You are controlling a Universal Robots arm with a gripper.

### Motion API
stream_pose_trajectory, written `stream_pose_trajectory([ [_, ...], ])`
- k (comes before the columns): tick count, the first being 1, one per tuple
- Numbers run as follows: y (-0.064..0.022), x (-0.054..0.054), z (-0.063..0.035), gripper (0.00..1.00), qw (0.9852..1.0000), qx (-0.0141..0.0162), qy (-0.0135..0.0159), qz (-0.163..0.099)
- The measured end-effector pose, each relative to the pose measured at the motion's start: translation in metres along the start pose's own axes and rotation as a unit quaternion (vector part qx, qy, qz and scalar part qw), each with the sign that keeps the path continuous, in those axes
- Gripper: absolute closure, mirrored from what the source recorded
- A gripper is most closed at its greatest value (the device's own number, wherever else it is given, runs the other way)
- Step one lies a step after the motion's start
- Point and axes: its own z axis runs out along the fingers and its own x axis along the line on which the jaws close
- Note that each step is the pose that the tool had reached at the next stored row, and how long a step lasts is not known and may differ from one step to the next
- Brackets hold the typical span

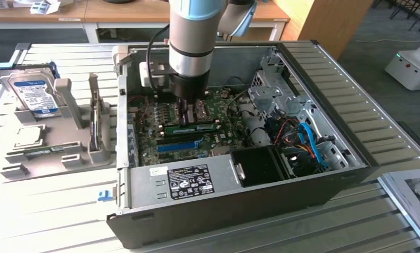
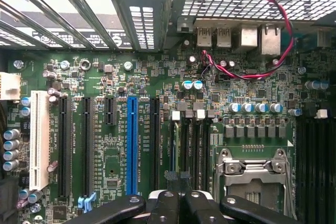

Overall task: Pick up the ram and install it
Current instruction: 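Press down the ram until it locks into place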

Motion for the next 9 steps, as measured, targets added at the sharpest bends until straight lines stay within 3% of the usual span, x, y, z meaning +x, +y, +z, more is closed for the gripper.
stream_pose_trajectory([
  [9, 0.0, 0.0001, 0.002, 0.9, 1.0, 0.0, 0.0001, 0.0],
])
